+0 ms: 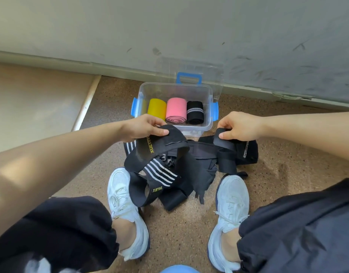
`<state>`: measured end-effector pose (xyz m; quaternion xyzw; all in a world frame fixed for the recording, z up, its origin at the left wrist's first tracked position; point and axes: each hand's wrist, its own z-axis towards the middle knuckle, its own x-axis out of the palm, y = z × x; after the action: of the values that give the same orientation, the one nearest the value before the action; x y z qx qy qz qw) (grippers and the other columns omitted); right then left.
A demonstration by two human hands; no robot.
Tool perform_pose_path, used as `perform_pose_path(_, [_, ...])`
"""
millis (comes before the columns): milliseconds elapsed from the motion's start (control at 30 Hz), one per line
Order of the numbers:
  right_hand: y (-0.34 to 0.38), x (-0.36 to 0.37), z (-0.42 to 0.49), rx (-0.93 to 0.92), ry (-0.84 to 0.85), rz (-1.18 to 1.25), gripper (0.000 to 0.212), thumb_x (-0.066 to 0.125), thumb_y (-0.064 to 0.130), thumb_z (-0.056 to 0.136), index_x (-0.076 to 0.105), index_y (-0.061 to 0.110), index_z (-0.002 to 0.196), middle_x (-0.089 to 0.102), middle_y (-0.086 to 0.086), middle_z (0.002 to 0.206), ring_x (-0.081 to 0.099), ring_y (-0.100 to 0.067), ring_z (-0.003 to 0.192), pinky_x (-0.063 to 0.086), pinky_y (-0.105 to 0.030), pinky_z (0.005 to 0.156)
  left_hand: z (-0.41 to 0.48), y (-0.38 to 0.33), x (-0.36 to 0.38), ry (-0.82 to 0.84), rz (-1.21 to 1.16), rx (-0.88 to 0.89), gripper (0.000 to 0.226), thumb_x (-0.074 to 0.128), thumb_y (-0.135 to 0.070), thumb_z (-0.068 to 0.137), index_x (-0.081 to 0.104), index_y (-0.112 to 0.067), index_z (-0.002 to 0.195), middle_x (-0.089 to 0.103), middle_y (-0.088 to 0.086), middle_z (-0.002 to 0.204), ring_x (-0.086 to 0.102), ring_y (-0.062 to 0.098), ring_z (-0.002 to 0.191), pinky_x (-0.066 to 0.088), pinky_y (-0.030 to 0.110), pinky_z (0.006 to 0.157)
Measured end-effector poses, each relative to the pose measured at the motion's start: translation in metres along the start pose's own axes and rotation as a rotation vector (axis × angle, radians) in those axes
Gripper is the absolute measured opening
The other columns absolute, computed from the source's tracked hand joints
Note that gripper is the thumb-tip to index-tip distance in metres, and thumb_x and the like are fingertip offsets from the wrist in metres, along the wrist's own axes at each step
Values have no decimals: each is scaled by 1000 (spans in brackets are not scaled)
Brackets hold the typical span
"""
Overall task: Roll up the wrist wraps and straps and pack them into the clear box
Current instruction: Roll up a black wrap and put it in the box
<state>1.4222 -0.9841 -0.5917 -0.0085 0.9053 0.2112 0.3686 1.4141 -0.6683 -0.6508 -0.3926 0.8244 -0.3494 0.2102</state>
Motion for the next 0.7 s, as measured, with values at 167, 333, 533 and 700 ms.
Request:
perform_pose_path(167, [-4, 11, 0, -5, 30, -28, 7, 66, 21, 98, 71, 17, 101, 72, 1, 96, 66, -23, 94, 50, -27, 76, 1, -1, 10, 21, 63, -7, 15, 65, -15, 99, 72, -12, 112, 77, 15, 109, 74, 31, 101, 60, 48, 90])
perform_pose_path(333, [27, 26, 14, -186, 4, 123, 65, 73, 37, 92, 46, 25, 149, 52, 8, 145, 51, -9, 127, 41, -25, 105, -3, -1, 16, 96, 81, 97, 24, 66, -11, 98, 72, -9, 121, 76, 10, 117, 72, 29, 110, 59, 38, 93])
perform_pose_path(533, [65, 51, 54, -309, 28, 161, 17, 78, 28, 87, 73, 17, 98, 73, -7, 92, 66, -21, 83, 53, -39, 78, -18, 5, 31, -49, 143, 245, 25, 77, -14, 90, 73, -8, 114, 77, 3, 113, 72, 16, 106, 55, 29, 96])
perform_pose_path(700, [38, 64, 51, -232, 186, 176, 15, 75, 14, 90, 68, 26, 86, 74, 4, 90, 70, -14, 83, 57, -33, 78, -64, 67, 48, -531, 536, 88, 23, 76, -39, 80, 59, -23, 83, 64, -8, 80, 60, 14, 75, 50, 33, 67])
